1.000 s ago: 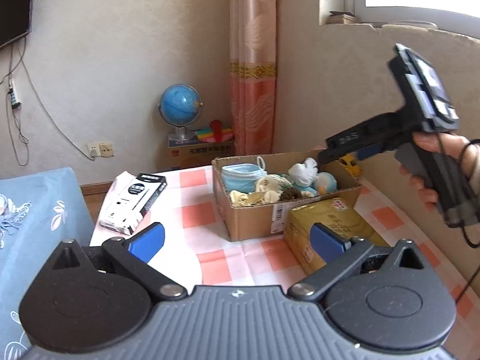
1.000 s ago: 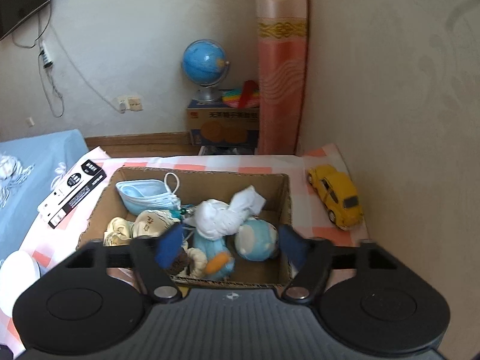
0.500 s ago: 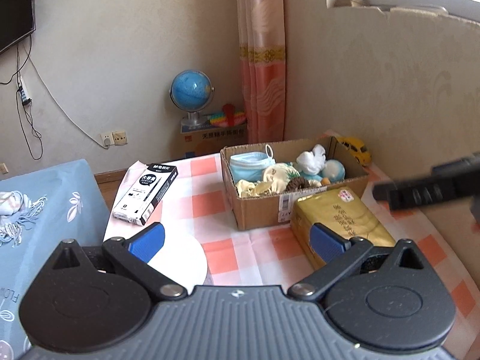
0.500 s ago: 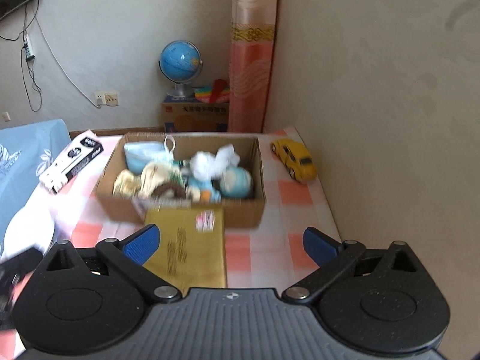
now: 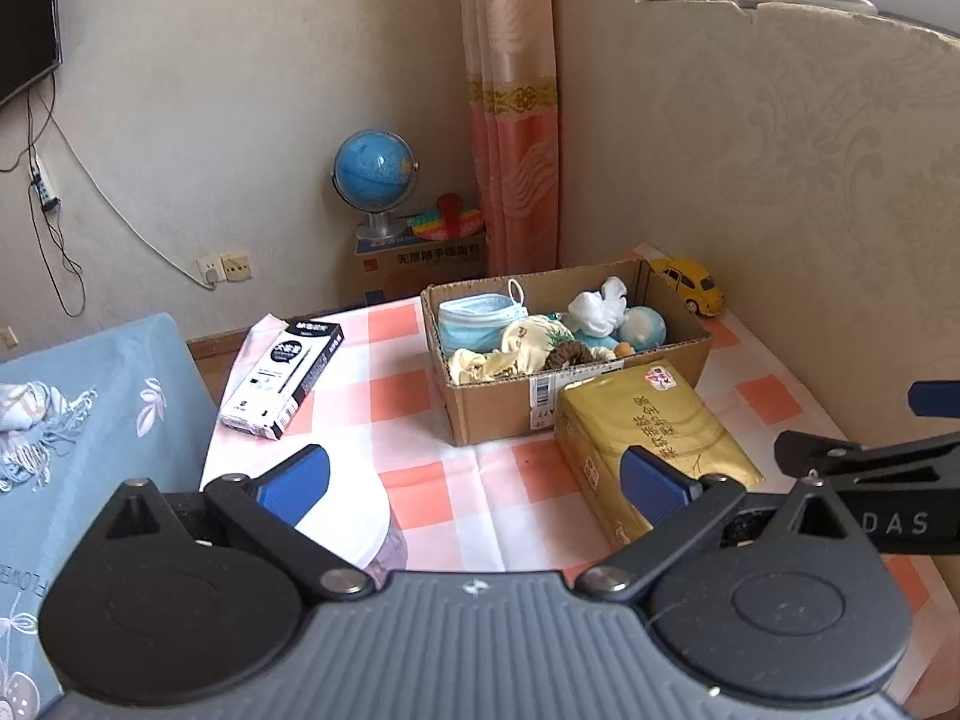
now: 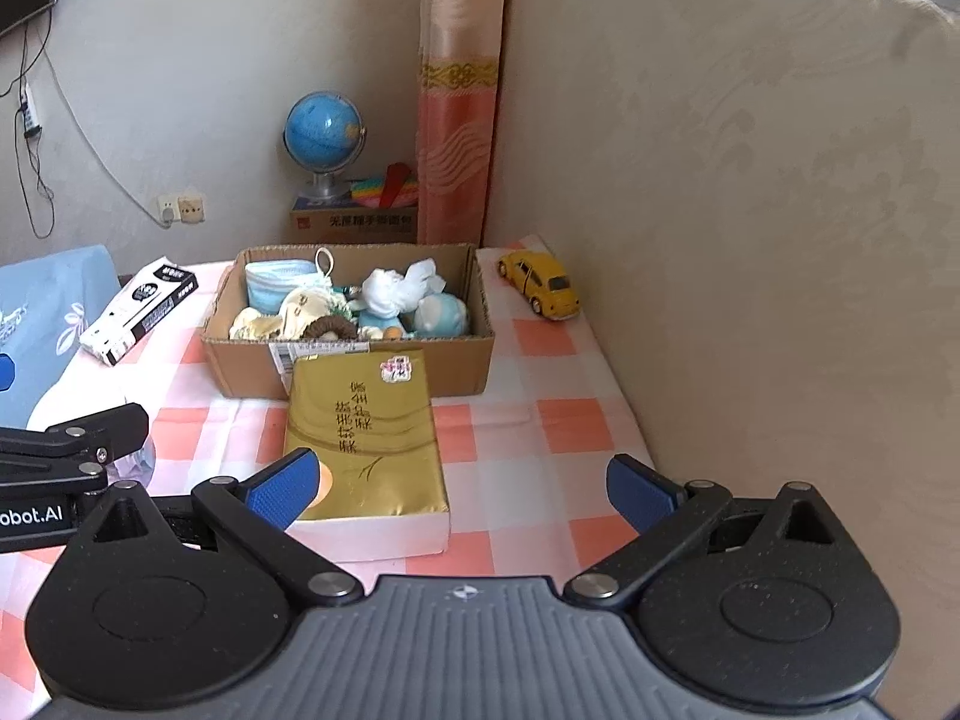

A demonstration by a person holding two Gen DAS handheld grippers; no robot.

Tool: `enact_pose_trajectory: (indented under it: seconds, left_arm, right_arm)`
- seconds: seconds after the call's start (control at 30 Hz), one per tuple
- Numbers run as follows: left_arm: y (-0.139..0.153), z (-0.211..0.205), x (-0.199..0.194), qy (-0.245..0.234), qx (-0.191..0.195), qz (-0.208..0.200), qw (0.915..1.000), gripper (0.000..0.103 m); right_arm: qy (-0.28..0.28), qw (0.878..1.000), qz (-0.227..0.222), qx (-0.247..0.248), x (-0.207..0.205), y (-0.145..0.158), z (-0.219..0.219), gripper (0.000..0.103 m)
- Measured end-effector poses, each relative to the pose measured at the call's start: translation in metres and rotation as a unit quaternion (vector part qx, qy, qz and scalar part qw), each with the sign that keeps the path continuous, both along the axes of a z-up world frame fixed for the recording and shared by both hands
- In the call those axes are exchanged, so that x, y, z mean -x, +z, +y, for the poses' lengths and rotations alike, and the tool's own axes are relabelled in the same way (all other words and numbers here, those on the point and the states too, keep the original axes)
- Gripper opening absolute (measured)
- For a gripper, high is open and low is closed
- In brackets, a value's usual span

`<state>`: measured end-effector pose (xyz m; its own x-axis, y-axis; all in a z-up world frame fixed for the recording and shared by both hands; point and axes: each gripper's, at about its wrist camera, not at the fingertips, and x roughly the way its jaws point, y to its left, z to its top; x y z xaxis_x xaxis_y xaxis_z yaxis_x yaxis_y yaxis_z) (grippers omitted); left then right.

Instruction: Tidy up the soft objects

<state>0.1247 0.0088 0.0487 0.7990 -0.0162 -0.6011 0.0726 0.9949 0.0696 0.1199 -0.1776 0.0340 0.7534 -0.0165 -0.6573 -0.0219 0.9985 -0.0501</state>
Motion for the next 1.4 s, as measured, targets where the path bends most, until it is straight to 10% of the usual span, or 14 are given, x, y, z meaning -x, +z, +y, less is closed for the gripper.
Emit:
enact_pose_trajectory:
  seconds: [1.4]
  left_arm:
    - [0.0088, 0.0012, 0.0058, 0.013, 0.001, -0.007, 0.9999, 0.102]
  right_arm:
    - [0.003, 1.0, -0.017, -0.003, 0.0067, 0.0076, -0.0009, 0.103]
